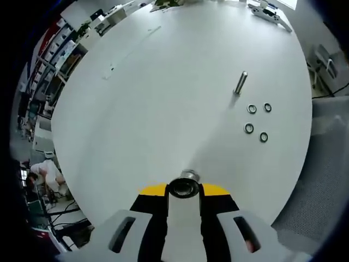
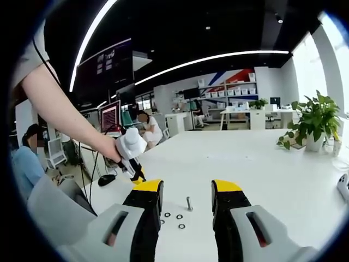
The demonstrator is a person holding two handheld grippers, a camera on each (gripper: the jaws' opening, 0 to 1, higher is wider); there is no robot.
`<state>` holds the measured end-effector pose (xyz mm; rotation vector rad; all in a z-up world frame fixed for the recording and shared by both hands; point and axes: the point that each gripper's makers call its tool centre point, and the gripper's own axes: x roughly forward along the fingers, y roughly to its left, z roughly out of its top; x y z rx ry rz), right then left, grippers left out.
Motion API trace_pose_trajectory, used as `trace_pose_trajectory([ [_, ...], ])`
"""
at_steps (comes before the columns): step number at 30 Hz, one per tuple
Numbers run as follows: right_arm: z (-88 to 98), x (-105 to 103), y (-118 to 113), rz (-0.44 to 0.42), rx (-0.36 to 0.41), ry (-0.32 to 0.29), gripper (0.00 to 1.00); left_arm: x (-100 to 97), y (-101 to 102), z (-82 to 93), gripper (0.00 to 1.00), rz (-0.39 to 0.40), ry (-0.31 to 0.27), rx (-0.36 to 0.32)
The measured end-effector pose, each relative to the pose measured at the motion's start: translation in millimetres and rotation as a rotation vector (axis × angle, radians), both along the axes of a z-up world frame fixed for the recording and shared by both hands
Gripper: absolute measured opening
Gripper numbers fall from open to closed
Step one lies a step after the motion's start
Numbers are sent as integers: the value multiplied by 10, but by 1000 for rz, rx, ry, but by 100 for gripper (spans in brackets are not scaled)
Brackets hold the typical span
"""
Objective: Place the washer onto the threaded stud by aligning its center hole with the stud, sliding it down to the base, and recovering from edge contact or off-axis alignment until the washer reaches the visible bottom stop.
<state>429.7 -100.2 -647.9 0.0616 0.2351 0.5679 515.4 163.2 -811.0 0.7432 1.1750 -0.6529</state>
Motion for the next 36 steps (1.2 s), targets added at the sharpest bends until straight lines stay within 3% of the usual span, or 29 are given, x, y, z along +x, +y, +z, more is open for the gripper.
trace_pose_trajectory([
  [22, -14, 4, -11, -4, 3, 9, 38, 30, -15, -5, 19, 20, -14, -24],
  [36, -20, 2, 5, -1, 4, 11, 38, 24, 28, 41, 20, 76, -29, -63],
])
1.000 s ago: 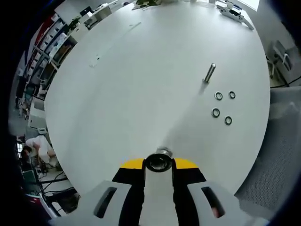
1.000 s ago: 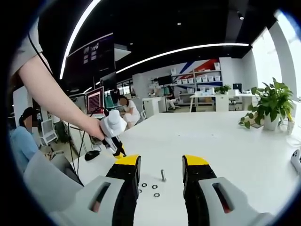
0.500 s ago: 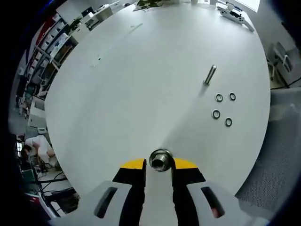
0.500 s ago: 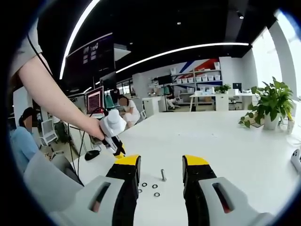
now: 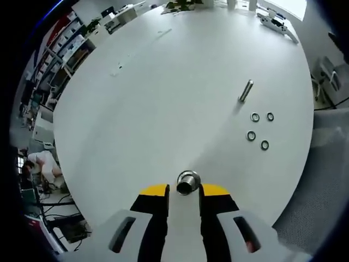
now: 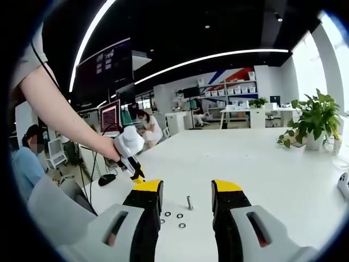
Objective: Place the washer onto the threaded stud by aligning its center hole with the stud, sliding it down to the base, and recovering from edge contact or off-axis alignment until the washer reaches the visible bottom stop.
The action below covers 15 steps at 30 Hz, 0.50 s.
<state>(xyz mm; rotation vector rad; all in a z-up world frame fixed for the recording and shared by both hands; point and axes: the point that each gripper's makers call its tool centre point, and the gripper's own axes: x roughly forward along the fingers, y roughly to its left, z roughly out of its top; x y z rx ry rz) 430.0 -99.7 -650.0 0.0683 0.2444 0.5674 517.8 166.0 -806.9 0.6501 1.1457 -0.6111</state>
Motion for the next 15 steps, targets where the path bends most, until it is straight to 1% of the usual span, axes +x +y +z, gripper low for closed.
trace_pose_trajectory([
  [2, -1, -5, 8, 3, -2, 0, 38, -17, 4, 17, 21, 23, 0, -17],
  [6, -9, -6, 21, 8, -5, 1, 38, -46, 51, 45, 21, 39, -10, -27],
  [8, -14, -6, 24, 12, -7, 3, 38, -83, 79, 64, 21, 63, -13, -36],
  [15, -29, -5, 17, 10, -7, 9, 38, -238, 166, 100, 22, 84, -9, -53],
])
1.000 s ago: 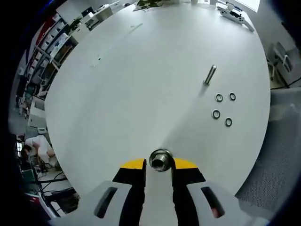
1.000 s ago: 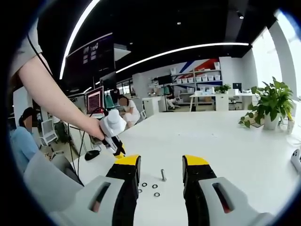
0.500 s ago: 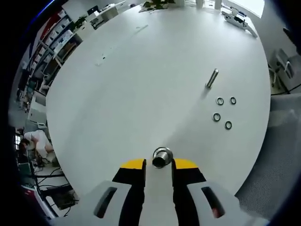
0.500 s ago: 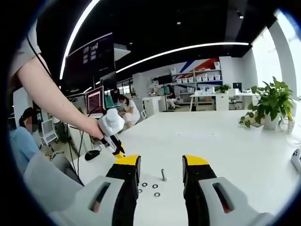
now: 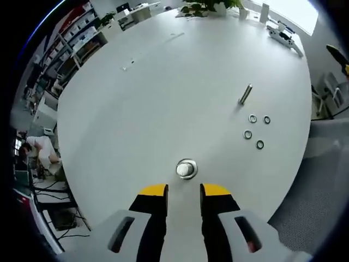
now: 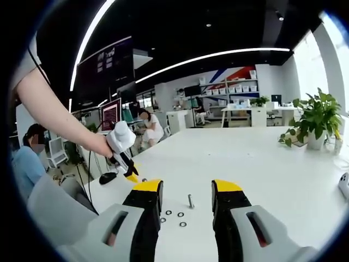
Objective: Place the washer onto the threaded stud by aligning its center hole with the stud, sliding it down to the base, and recovering from edge contact or off-axis alignment until the washer reaches the visible bottom stop.
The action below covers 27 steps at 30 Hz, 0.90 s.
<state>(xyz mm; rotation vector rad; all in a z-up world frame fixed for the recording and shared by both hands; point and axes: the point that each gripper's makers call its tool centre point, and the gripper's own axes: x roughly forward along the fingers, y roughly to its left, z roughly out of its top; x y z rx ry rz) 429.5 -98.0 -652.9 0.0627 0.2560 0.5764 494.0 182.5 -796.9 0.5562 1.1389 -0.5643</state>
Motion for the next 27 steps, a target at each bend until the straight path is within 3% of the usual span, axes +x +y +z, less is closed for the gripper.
trace_pose_trajectory([
  [9, -33, -27, 78, 31, -22, 2, 38, -193, -3, -25, 23, 35, 15, -32],
  [12, -55, -37, 91, 40, -36, 7, 38, -204, -10, -4, 22, 25, -5, -26],
  [27, -107, -54, 139, 65, -54, 19, 38, -357, 93, -60, 25, 58, 1, -46],
])
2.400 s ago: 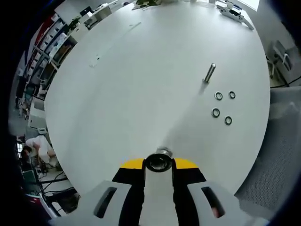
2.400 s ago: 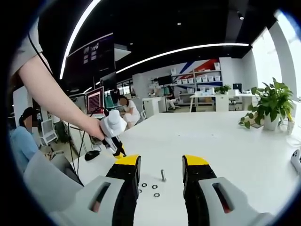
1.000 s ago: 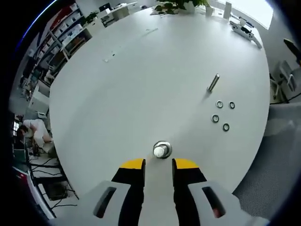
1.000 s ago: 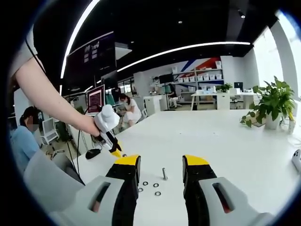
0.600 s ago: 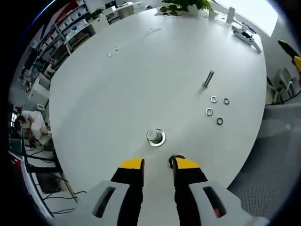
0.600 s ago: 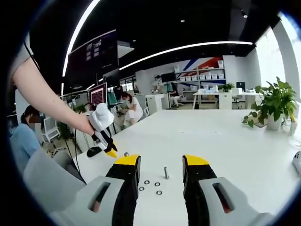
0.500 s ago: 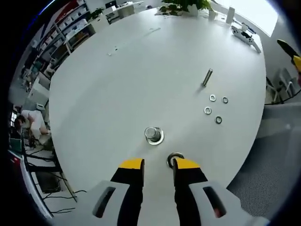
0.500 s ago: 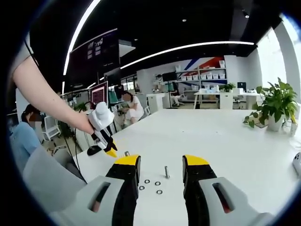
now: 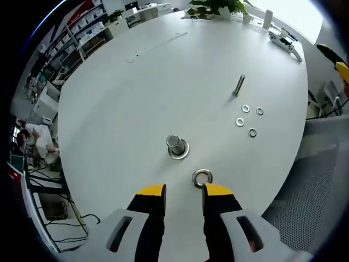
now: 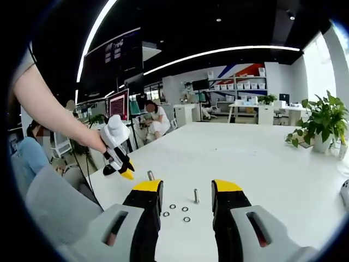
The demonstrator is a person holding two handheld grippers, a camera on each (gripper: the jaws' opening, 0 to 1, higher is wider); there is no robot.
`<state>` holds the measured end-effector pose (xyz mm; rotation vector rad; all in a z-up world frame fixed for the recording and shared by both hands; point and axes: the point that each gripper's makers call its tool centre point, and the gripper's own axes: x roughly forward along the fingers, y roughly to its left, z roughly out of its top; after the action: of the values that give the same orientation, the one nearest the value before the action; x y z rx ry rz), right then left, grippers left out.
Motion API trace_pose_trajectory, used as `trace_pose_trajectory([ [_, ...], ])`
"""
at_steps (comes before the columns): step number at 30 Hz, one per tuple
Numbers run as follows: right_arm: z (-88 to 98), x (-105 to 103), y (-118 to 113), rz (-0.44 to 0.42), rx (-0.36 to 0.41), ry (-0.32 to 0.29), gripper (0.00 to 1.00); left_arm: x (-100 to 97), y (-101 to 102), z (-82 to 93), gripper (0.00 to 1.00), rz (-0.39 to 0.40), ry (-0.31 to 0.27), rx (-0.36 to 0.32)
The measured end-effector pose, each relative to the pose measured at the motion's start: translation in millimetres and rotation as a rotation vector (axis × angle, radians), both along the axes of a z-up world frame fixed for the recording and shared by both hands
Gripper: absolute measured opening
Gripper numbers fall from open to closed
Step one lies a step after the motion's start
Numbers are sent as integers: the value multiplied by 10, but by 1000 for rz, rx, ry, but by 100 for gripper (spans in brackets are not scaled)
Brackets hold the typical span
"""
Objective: Place the washer onto the threaded stud by aligning its center hole with the stud, sliding it down to the base, and recovering from edge contact or off-axis alignment until the washer reaches the visible bottom stop.
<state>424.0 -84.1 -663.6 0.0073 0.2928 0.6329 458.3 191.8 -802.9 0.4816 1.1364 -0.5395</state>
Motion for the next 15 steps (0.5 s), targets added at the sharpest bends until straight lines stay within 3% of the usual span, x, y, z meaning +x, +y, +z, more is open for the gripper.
trace_pose_trajectory([
  [15, 5, -45, 80, 34, -13, -9, 38, -150, -21, -202, 26, 7, 36, -10],
])
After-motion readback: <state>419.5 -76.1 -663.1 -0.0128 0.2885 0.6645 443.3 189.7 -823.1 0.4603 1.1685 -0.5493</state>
